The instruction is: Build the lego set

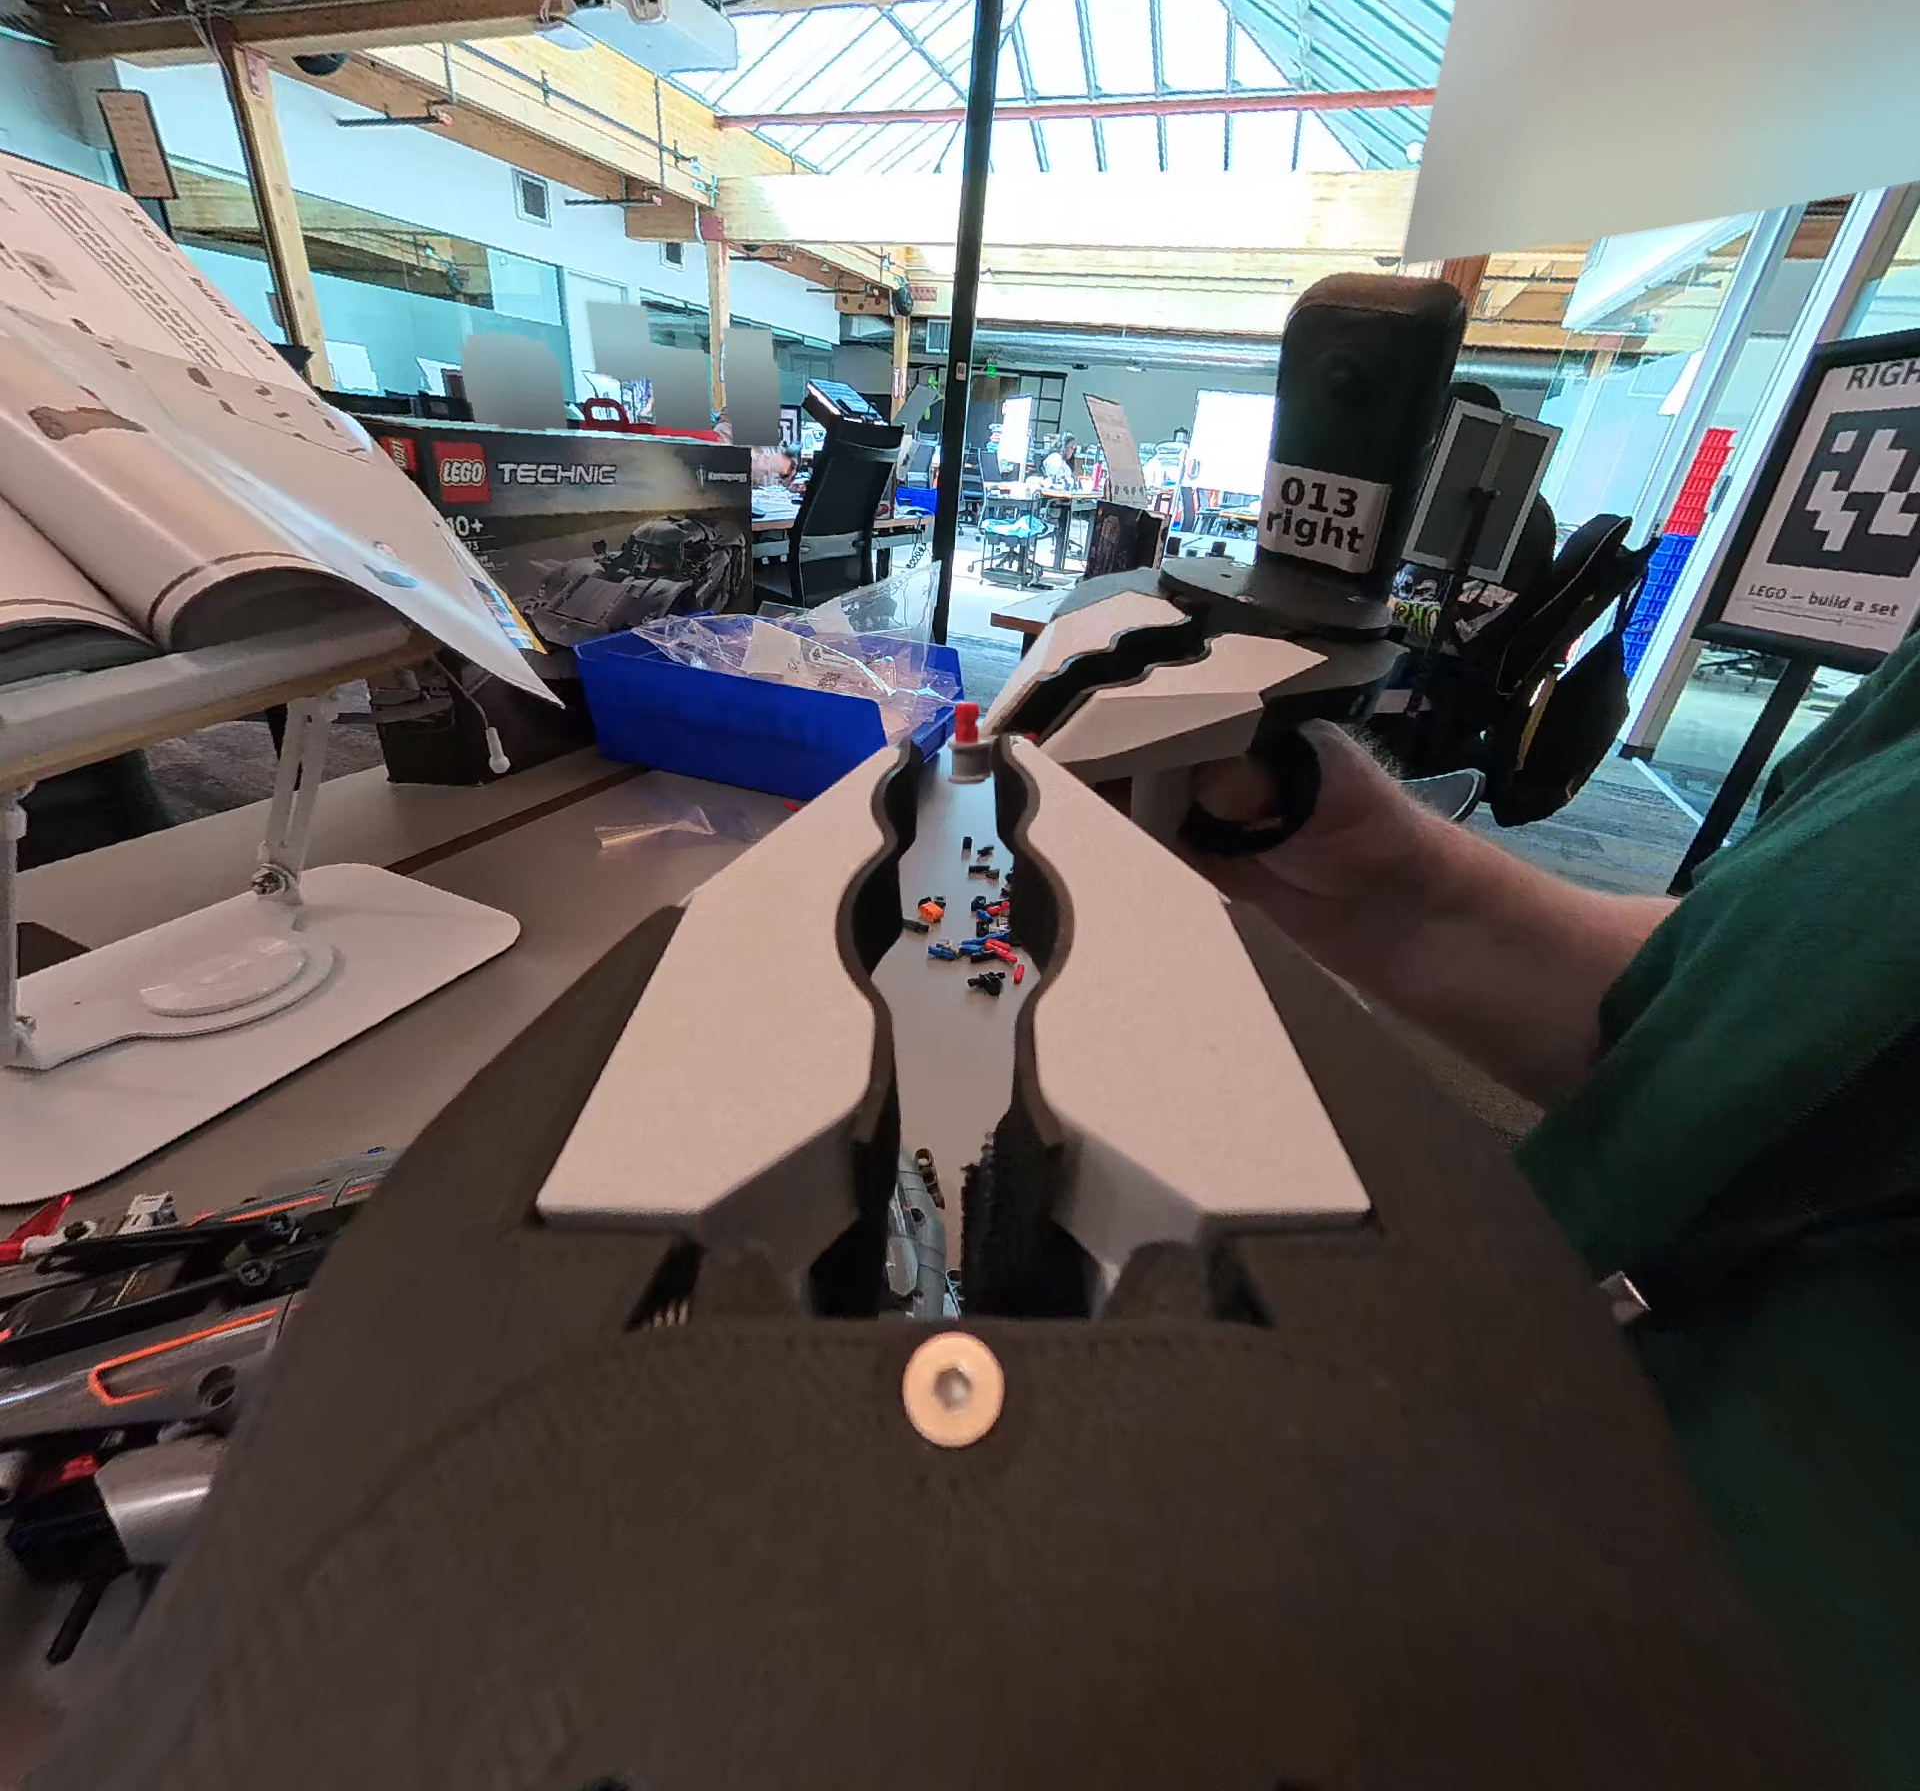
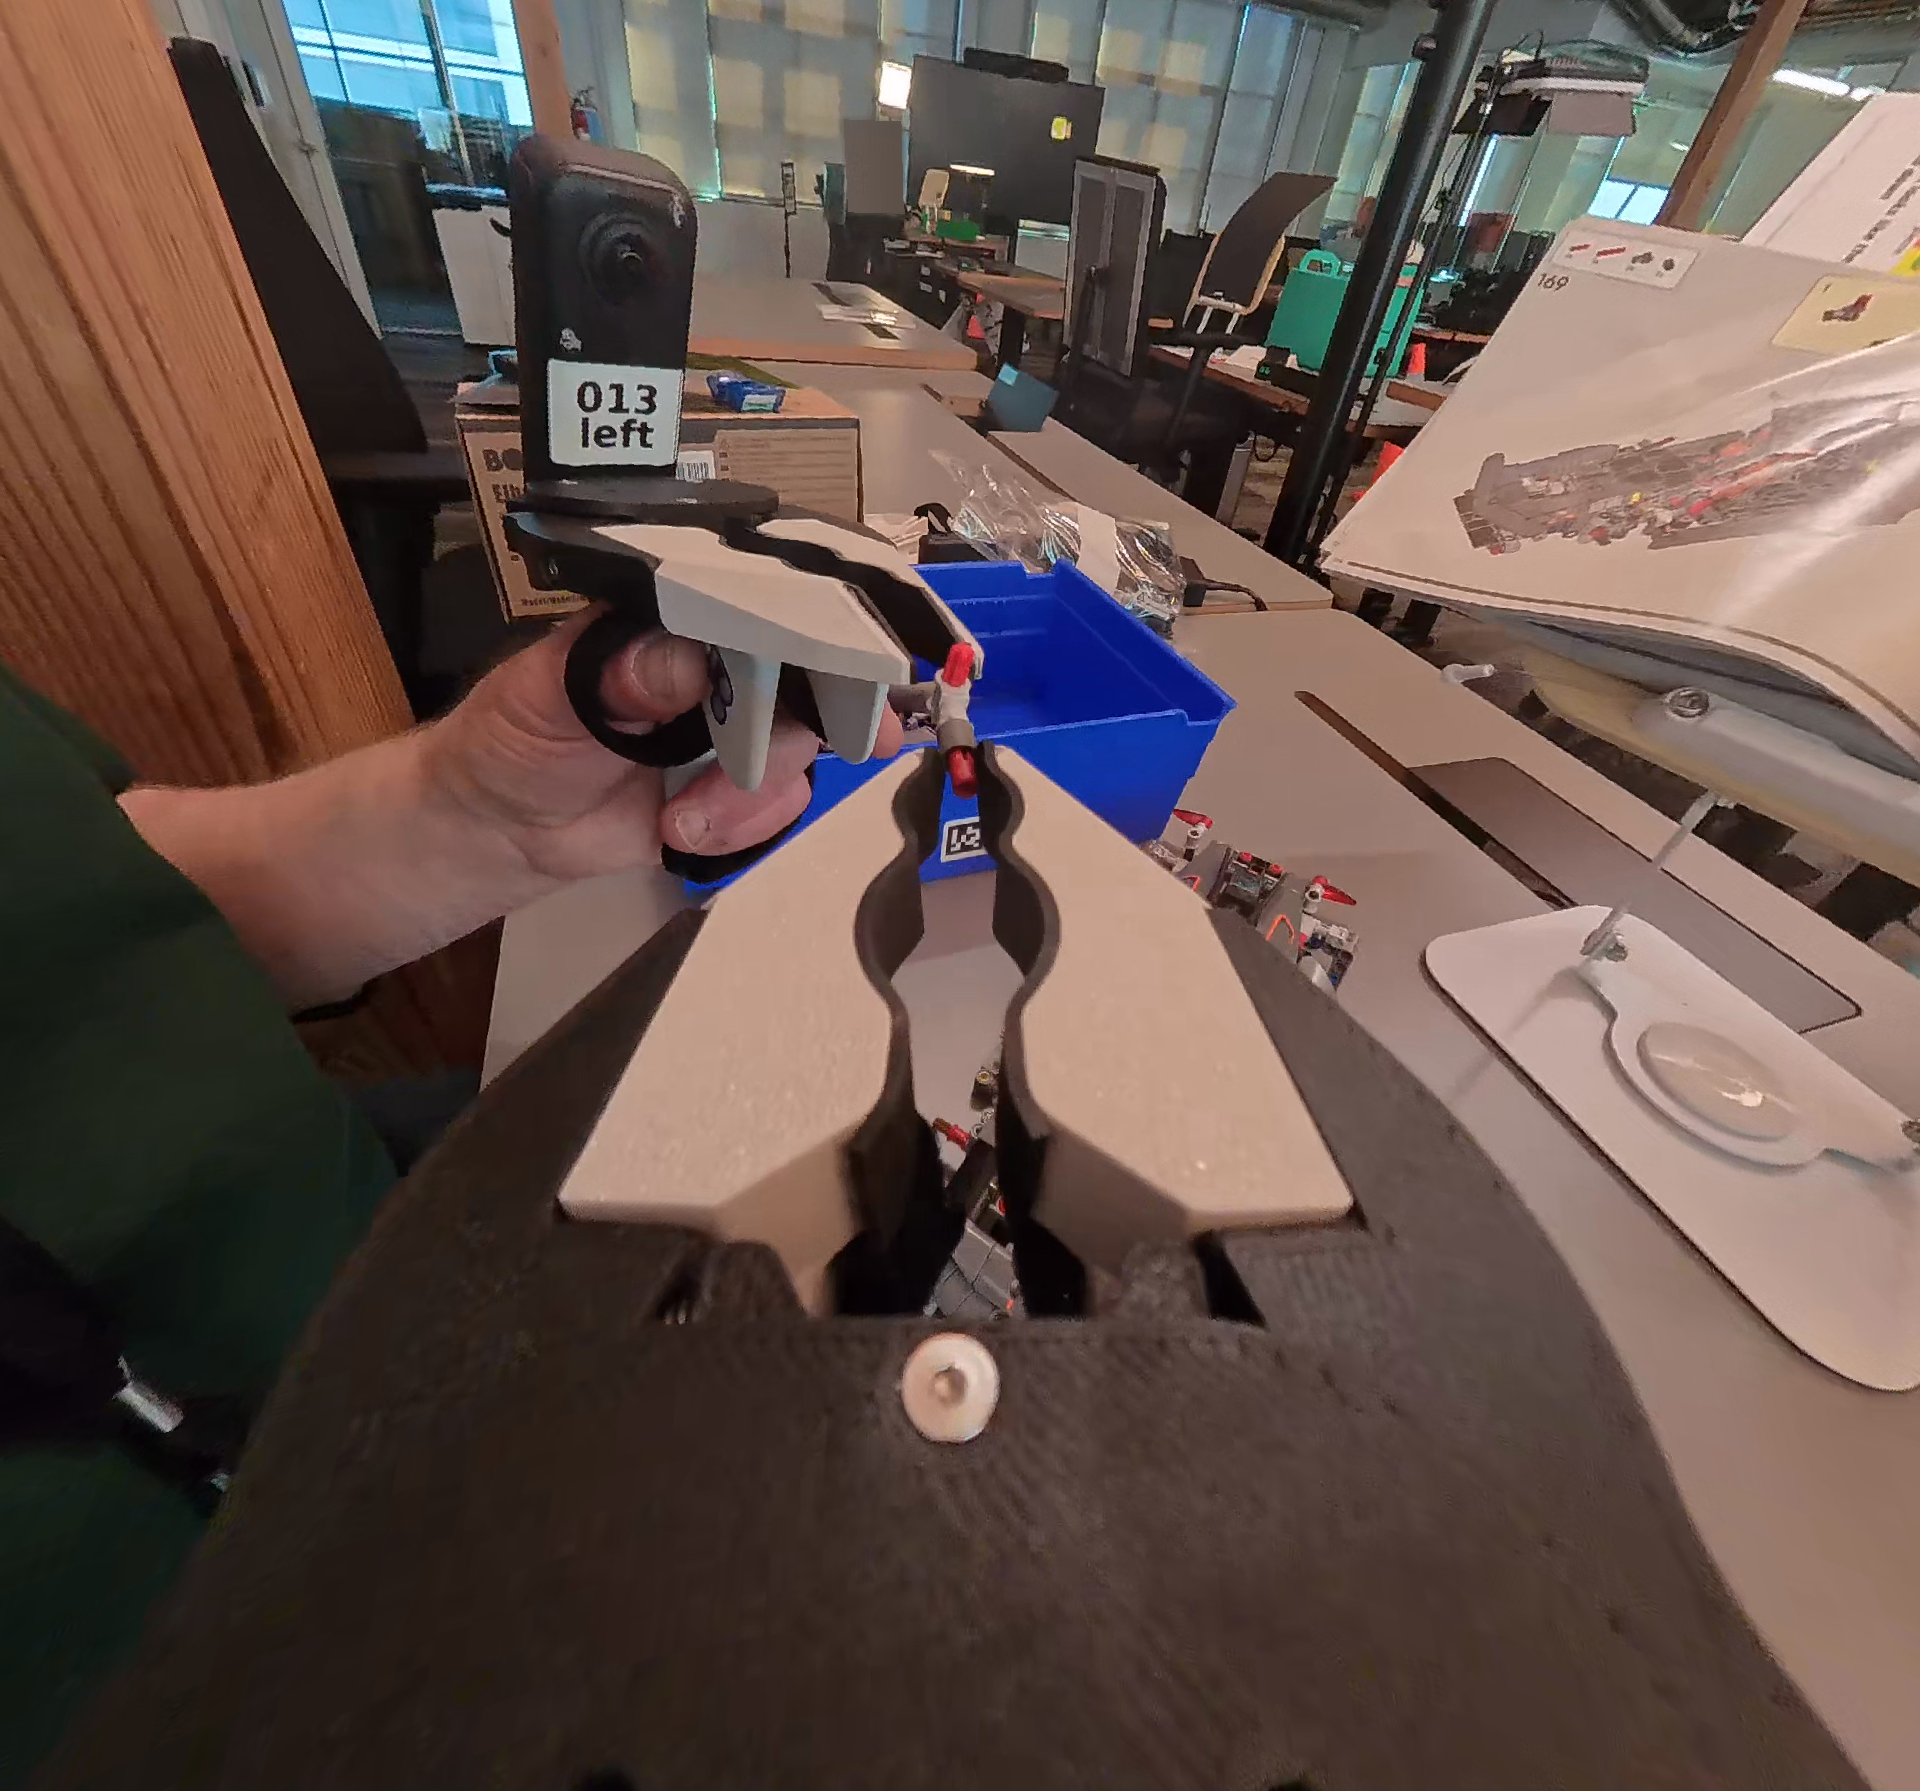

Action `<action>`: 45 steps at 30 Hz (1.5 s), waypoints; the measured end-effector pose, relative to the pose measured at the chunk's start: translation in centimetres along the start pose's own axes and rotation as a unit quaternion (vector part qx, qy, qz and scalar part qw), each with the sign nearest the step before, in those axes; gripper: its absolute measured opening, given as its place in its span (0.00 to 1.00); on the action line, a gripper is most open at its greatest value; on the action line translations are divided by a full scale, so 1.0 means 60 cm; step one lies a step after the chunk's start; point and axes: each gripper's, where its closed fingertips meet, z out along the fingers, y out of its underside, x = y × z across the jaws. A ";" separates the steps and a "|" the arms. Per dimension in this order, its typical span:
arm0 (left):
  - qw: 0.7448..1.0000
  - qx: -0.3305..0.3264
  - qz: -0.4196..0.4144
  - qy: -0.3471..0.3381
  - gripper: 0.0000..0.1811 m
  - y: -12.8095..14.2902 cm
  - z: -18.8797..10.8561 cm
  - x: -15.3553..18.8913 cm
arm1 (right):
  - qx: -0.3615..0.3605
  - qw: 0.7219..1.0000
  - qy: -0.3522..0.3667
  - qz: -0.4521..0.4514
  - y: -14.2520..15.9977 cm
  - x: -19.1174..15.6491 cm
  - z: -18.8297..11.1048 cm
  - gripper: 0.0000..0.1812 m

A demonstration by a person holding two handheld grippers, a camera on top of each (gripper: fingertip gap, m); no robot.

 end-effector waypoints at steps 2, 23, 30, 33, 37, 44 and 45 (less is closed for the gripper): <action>1.000 -0.001 -0.001 0.001 0.07 0.002 0.001 0.001 | -0.004 1.000 -0.002 -0.003 0.003 -0.003 0.001 0.03; 1.000 -0.005 -0.004 0.011 0.05 0.004 0.004 0.009 | -0.007 1.000 -0.008 -0.009 0.003 -0.011 0.002 0.02; 1.000 -0.006 -0.003 0.013 0.05 0.004 0.003 0.008 | -0.008 1.000 -0.008 -0.011 0.002 -0.011 0.004 0.02; 1.000 -0.007 -0.004 0.013 0.05 0.004 0.005 0.008 | -0.008 1.000 -0.009 -0.010 0.002 -0.010 0.004 0.03; 1.000 -0.007 -0.008 -0.007 0.06 0.006 0.005 -0.007 | -0.016 0.999 0.028 -0.041 0.002 0.007 0.002 0.02; 0.999 -0.002 -0.040 -0.029 0.07 0.010 0.002 -0.031 | -0.130 0.907 0.210 -0.341 0.003 0.058 -0.006 0.03; 0.999 -0.002 -0.043 -0.032 0.07 0.011 0.003 -0.034 | -0.133 0.901 0.212 -0.354 0.002 0.056 -0.003 0.03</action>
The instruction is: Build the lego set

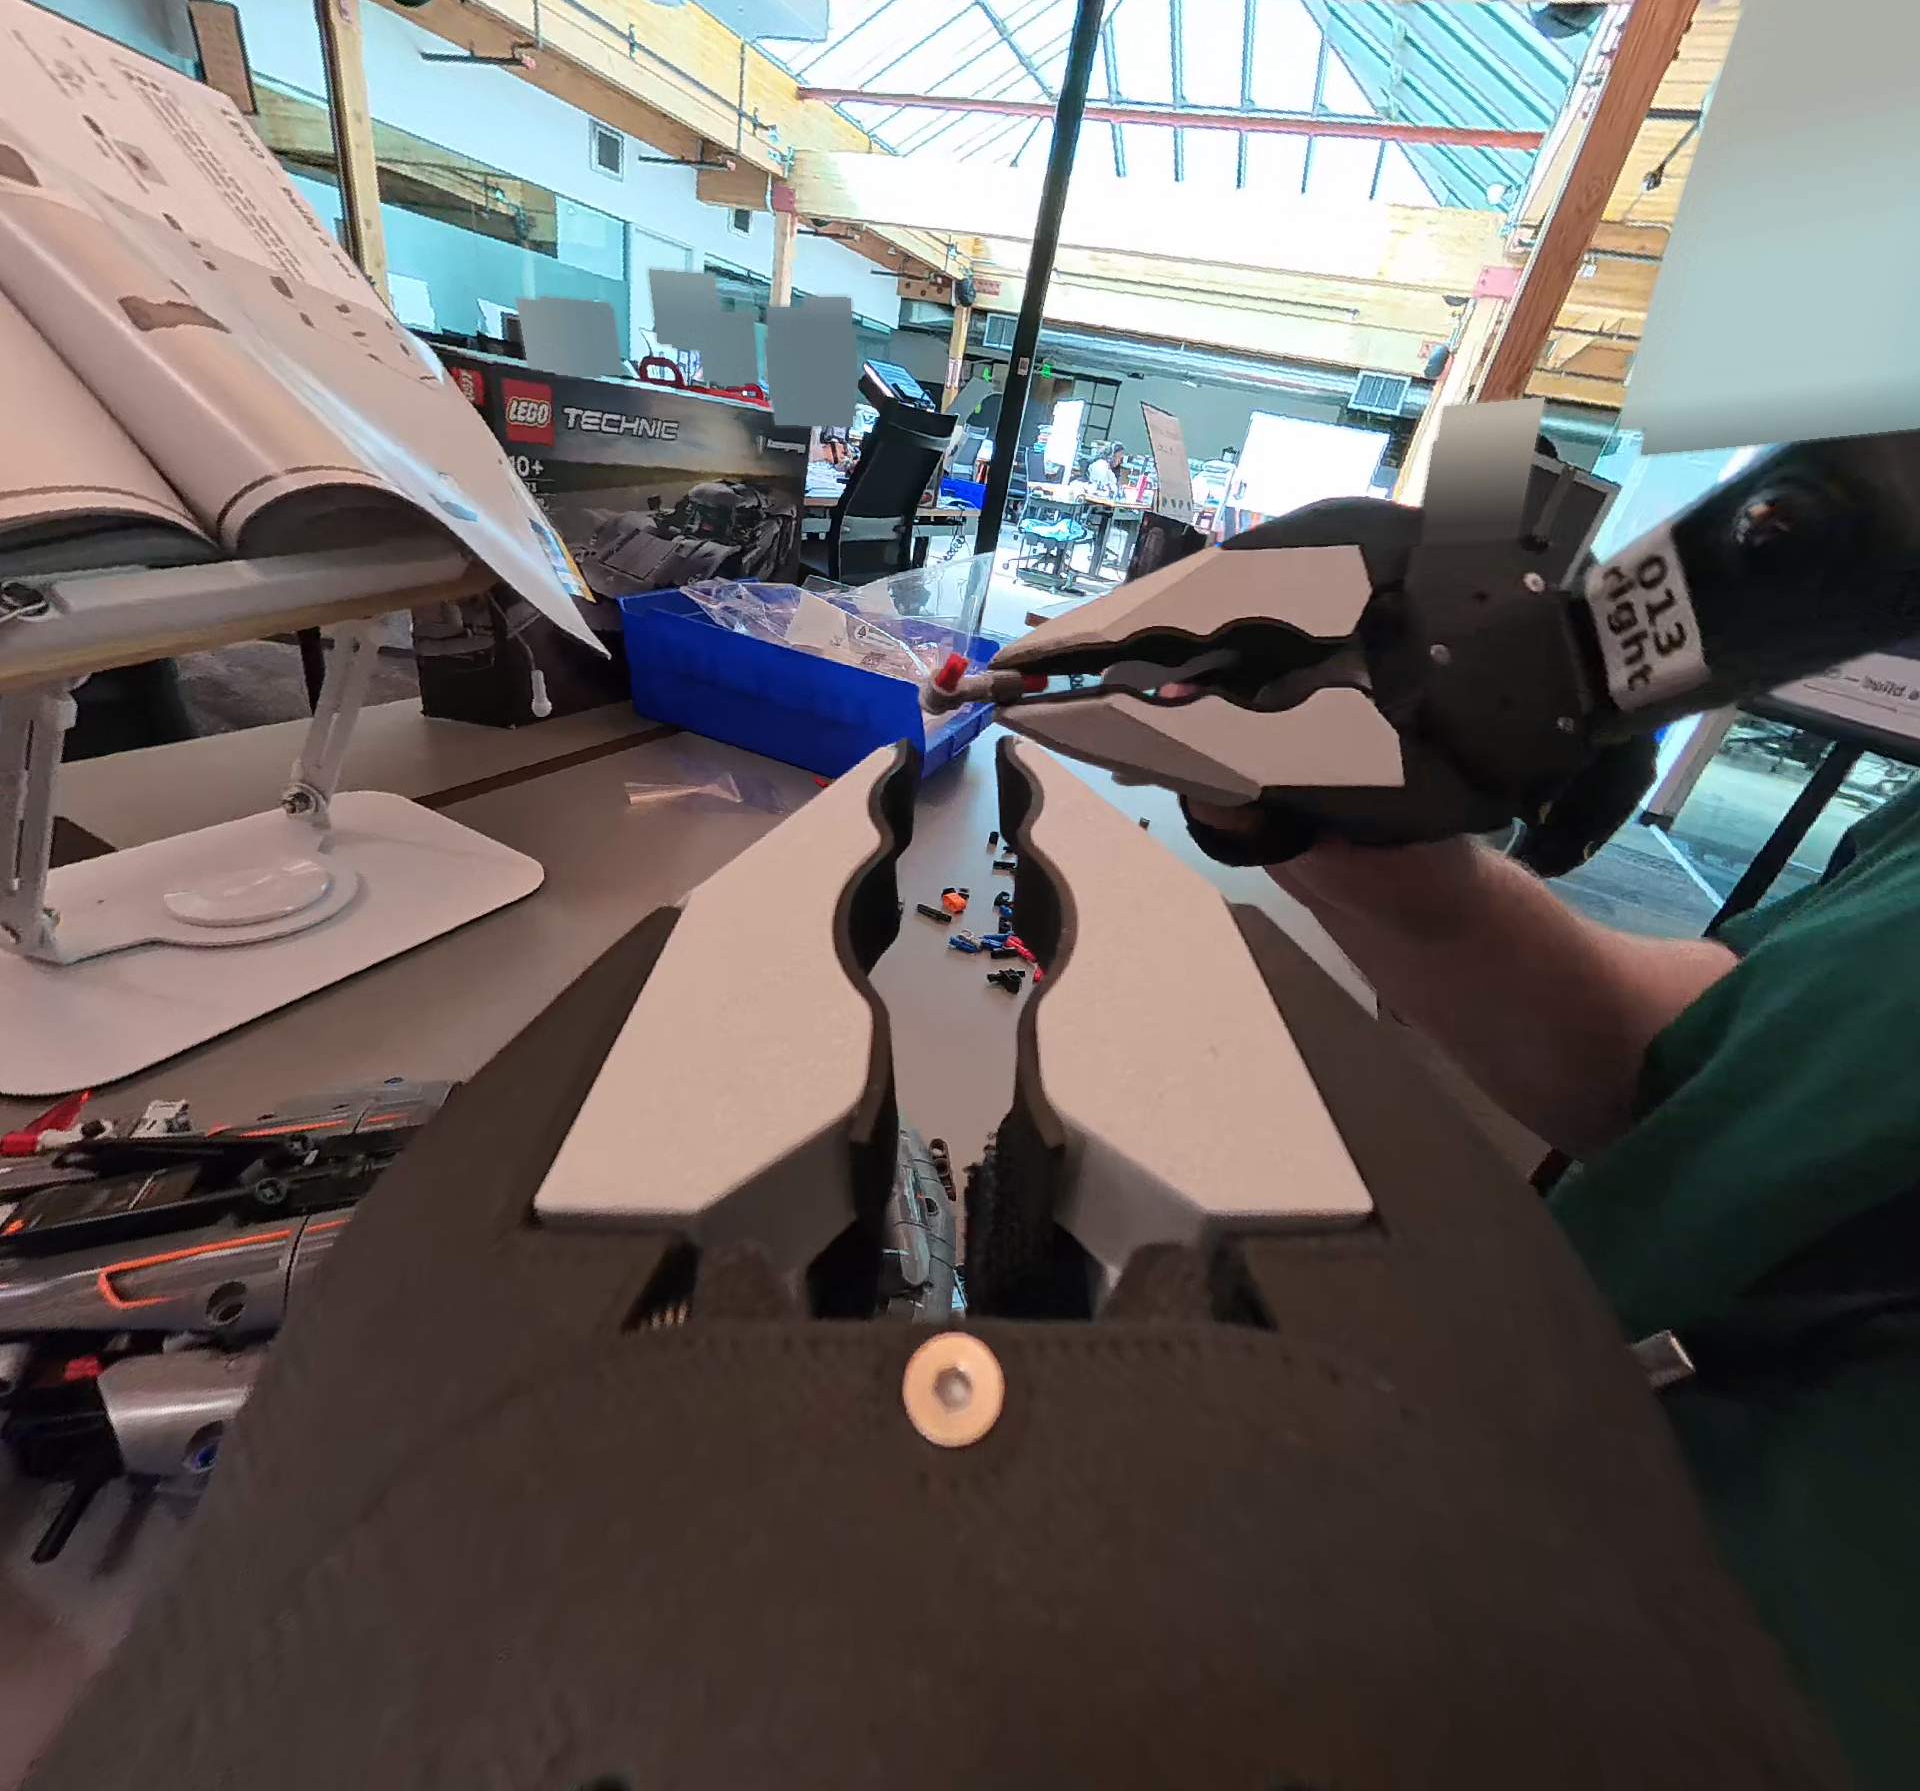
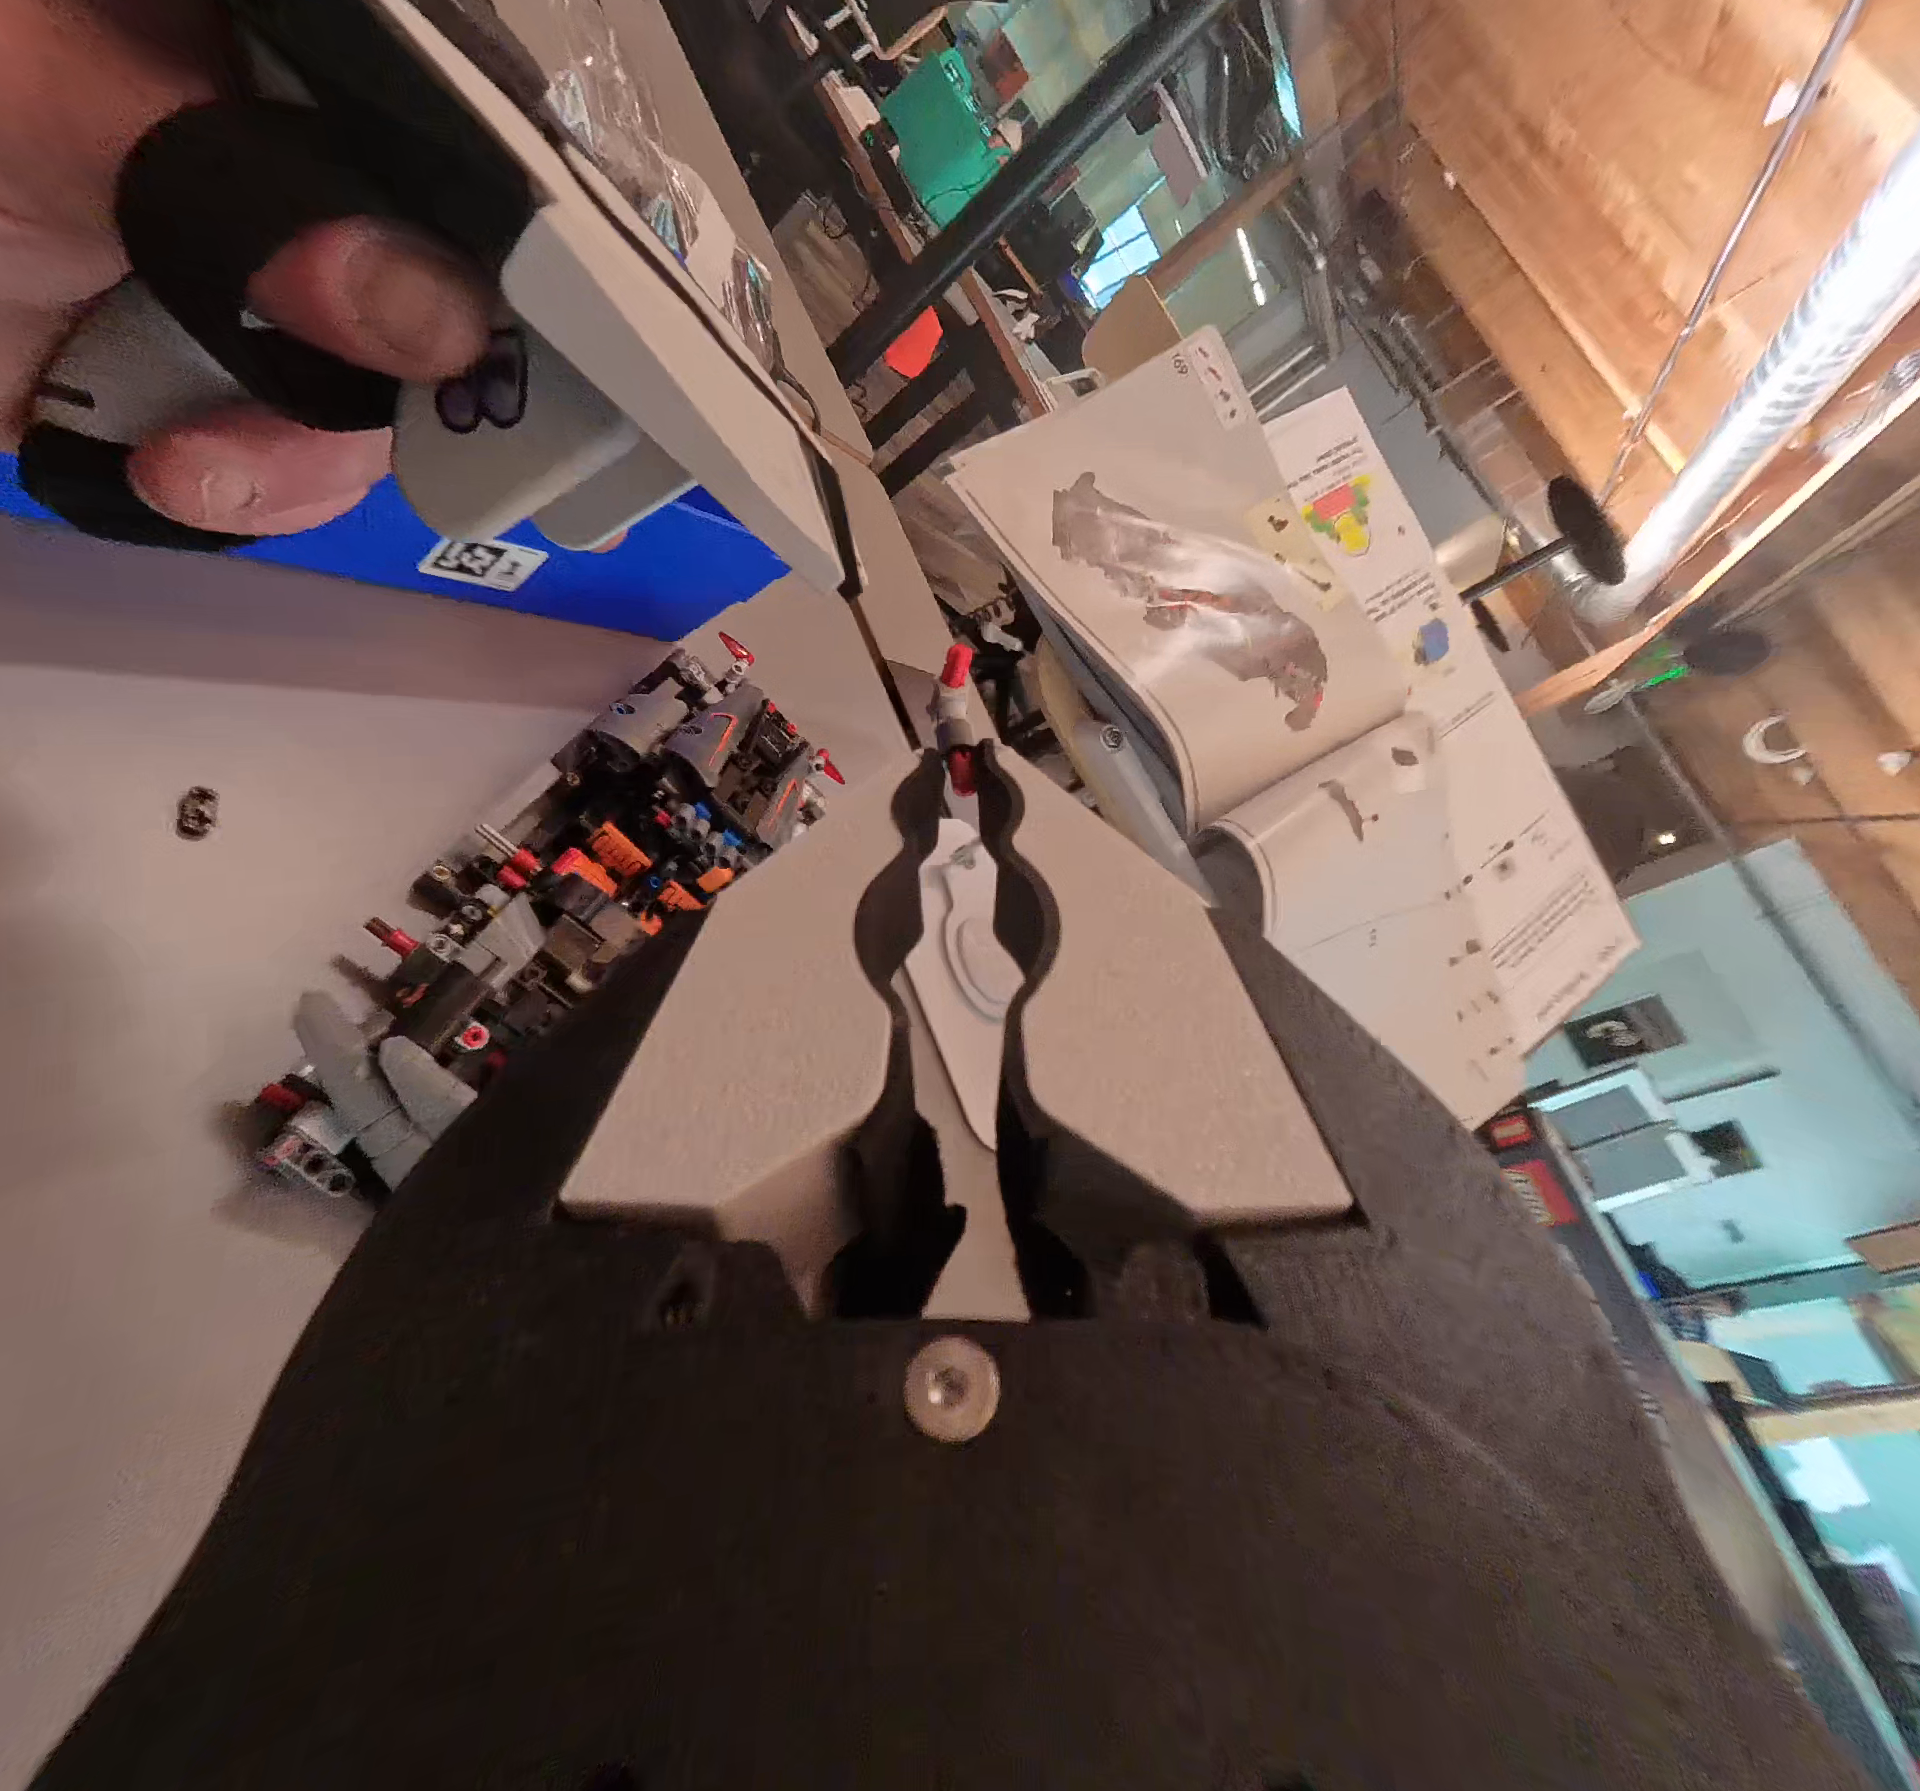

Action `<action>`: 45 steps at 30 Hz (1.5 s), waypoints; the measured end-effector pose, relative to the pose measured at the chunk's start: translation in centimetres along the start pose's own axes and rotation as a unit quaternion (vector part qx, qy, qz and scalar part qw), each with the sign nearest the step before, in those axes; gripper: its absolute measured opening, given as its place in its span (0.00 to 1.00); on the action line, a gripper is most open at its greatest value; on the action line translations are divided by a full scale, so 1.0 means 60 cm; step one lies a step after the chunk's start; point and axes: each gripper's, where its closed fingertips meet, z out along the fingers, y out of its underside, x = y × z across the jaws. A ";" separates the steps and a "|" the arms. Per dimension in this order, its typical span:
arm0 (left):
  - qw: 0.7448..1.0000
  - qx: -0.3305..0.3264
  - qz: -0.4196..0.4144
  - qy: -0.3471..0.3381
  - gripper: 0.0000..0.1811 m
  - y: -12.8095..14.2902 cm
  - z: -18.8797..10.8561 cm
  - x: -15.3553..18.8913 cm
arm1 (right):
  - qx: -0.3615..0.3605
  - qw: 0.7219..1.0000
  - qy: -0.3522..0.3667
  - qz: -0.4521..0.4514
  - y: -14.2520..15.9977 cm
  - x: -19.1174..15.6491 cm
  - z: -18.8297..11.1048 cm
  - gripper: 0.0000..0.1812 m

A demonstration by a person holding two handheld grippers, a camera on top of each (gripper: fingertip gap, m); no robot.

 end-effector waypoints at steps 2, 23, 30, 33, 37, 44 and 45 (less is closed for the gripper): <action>1.000 0.000 0.003 -0.012 0.08 -0.002 0.001 -0.006 | -0.014 0.999 0.021 -0.042 0.004 0.004 0.003 0.03; 0.995 -0.045 0.067 -0.050 0.01 0.008 0.035 -0.015 | -0.012 0.995 0.016 -0.096 0.004 -0.018 0.013 0.02; 0.994 -0.042 0.079 -0.059 0.01 0.004 0.034 -0.016 | -0.007 0.996 0.013 -0.086 -0.001 -0.017 0.014 0.03; 0.996 -0.040 0.068 -0.053 0.01 0.003 0.033 -0.017 | -0.006 0.997 0.005 -0.081 -0.002 -0.018 0.014 0.03; 0.997 -0.024 0.059 -0.053 0.01 -0.004 0.031 -0.016 | 0.002 0.999 -0.012 -0.034 -0.004 -0.015 0.015 0.03; 0.998 -0.002 0.038 -0.050 0.04 -0.023 0.030 -0.022 | 0.103 0.963 -0.070 0.240 -0.024 0.027 0.011 0.02; 0.998 0.000 0.037 -0.049 0.04 -0.026 0.030 -0.021 | 0.123 0.946 -0.084 0.287 -0.027 0.034 0.010 0.02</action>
